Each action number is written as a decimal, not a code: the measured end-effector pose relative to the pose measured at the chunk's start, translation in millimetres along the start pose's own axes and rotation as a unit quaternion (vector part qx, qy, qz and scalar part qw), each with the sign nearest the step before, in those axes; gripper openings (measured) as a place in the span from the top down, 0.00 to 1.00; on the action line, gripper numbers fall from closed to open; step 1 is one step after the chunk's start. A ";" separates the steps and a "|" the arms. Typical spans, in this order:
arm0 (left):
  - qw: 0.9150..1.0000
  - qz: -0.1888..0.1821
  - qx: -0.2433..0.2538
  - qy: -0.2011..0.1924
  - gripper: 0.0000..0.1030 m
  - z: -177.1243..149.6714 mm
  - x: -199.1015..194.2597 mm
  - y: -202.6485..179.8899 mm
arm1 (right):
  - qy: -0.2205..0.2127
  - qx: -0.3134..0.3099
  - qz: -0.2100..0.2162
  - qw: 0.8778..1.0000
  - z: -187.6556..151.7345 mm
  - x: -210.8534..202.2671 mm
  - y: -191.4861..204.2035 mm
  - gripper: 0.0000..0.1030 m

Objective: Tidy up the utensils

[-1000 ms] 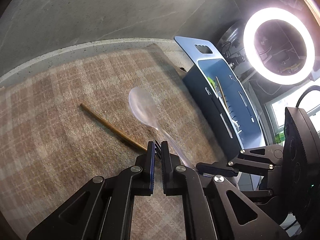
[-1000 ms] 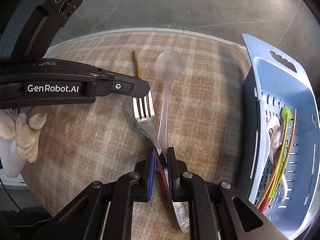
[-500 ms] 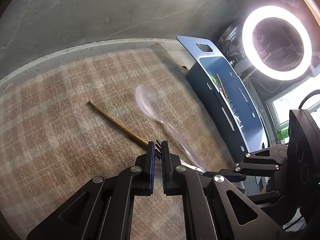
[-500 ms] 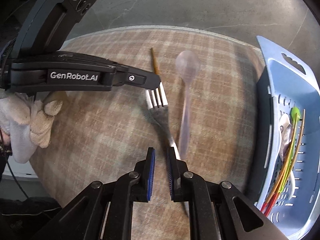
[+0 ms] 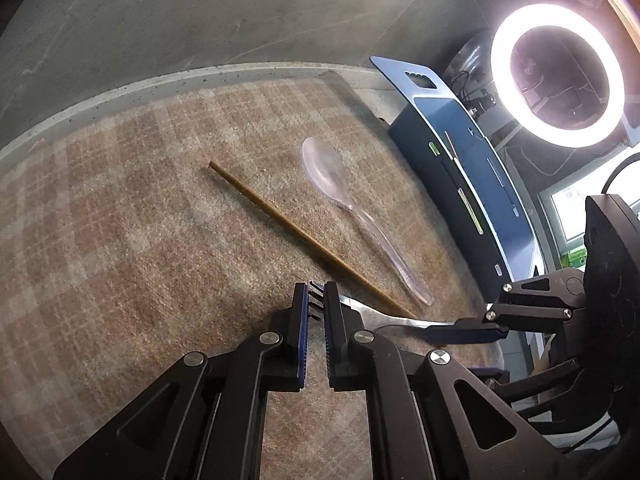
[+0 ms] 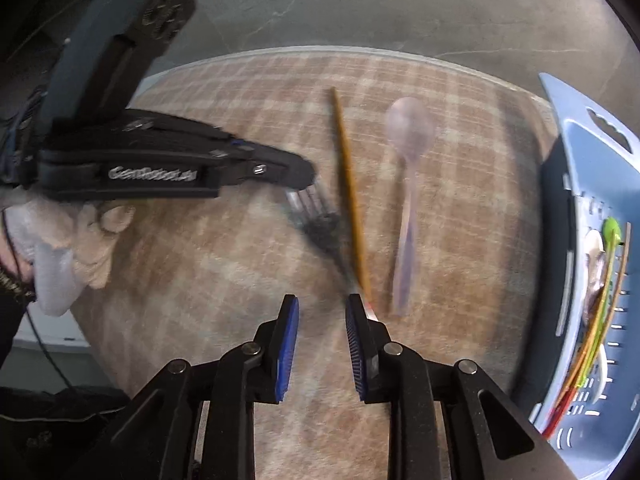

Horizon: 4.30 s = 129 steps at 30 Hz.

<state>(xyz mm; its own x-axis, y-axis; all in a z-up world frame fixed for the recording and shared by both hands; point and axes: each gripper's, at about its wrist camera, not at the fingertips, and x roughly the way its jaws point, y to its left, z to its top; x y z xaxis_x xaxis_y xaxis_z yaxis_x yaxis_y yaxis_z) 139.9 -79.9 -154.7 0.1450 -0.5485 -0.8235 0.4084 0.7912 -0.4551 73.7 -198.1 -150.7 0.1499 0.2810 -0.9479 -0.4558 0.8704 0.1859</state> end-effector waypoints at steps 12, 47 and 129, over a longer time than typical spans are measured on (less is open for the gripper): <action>1.000 -0.006 -0.023 0.002 0.84 1.0 -8.6 9.6 | 0.008 0.016 -0.018 1.000 -15.3 -3.7 -18.4 0.69; 1.000 -0.014 -0.012 0.007 0.86 11.3 14.7 3.9 | 0.028 0.020 -0.039 0.999 -14.5 20.3 2.8 0.80; 0.995 -0.067 0.075 0.003 0.94 128.2 97.3 -165.6 | -0.056 0.103 -0.136 0.984 -51.5 -63.5 -148.7 0.93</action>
<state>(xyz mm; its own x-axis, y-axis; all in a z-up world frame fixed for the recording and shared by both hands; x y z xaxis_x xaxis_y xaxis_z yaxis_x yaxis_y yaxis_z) 202.0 -299.0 -116.1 0.0748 -0.6439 -0.7615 0.5538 0.6619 -0.5052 86.8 -366.2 -131.5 0.3434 0.0593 -0.9373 -0.2006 0.9796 -0.0115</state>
